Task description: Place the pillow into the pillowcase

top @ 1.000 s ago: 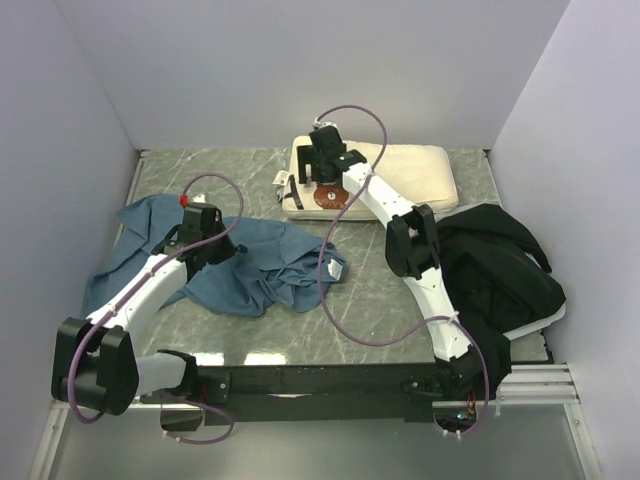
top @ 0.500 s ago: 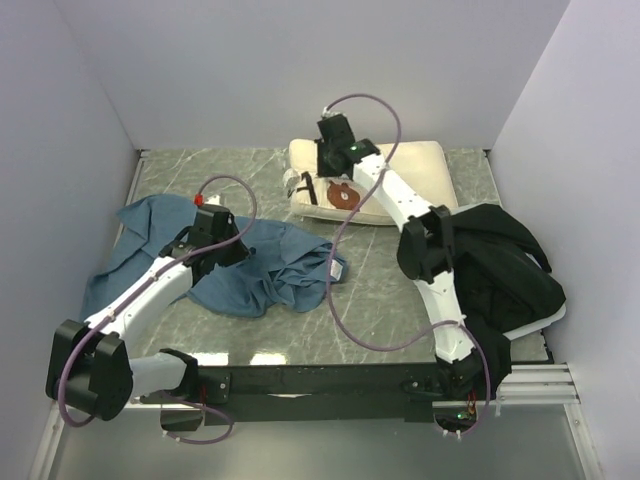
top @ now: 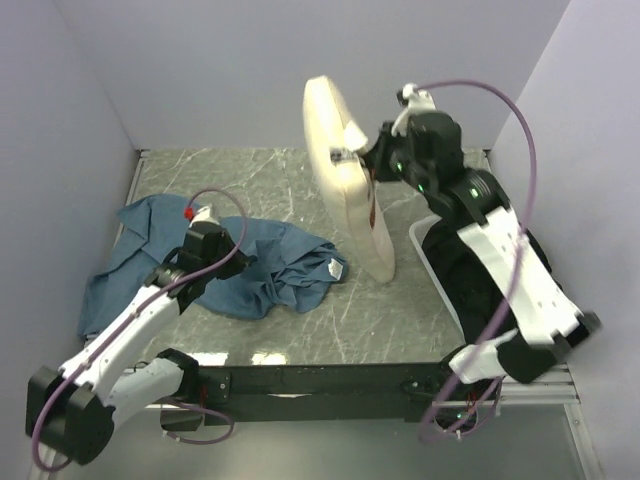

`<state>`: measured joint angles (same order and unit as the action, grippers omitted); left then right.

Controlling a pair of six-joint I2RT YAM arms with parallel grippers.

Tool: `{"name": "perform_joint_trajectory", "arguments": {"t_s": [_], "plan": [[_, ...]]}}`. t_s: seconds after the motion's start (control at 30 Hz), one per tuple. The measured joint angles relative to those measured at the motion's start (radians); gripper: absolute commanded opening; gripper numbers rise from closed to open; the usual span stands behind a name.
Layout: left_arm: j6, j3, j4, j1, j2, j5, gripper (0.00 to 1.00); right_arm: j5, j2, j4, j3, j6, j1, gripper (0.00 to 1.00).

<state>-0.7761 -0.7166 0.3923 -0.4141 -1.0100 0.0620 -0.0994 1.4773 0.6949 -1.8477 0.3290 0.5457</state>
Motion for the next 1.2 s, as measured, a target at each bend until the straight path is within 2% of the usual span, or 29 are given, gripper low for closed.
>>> {"name": "perform_joint_trajectory", "arguments": {"t_s": [0.07, 0.17, 0.3, 0.47, 0.63, 0.87, 0.97, 1.2], "plan": [[-0.033, 0.035, 0.006, 0.0, 0.068, 0.015, 0.11, 0.009, -0.114, 0.001, 0.1, 0.007, 0.037, 0.0], [-0.072, 0.081, 0.01, 0.0, 0.139, 0.026, 0.11, 0.012, -0.208, 0.025, 0.167, 0.019, 0.095, 0.0], [-0.103, 0.109, 0.016, 0.0, 0.14, 0.026, 0.1, -0.02, -0.255, 0.055, 0.171, 0.026, 0.113, 0.0], [-0.111, 0.111, 0.016, 0.0, 0.136, 0.029, 0.1, -0.137, -0.259, 0.089, 0.16, 0.029, 0.139, 0.0], [-0.113, 0.111, 0.017, 0.0, 0.138, 0.03, 0.11, -0.235, -0.216, 0.178, -0.042, 0.006, 0.138, 0.0], [-0.111, 0.111, 0.017, 0.0, 0.14, 0.029, 0.11, -0.316, -0.237, 0.132, -0.309, -0.043, 0.063, 0.0], [-0.109, 0.11, 0.017, 0.0, 0.138, 0.029, 0.11, -0.406, -0.249, 0.113, -0.403, -0.106, 0.045, 0.0], [-0.098, 0.089, 0.025, 0.0, 0.109, 0.019, 0.11, -0.531, -0.32, 0.068, -0.379, -0.243, 0.029, 0.0]]}}
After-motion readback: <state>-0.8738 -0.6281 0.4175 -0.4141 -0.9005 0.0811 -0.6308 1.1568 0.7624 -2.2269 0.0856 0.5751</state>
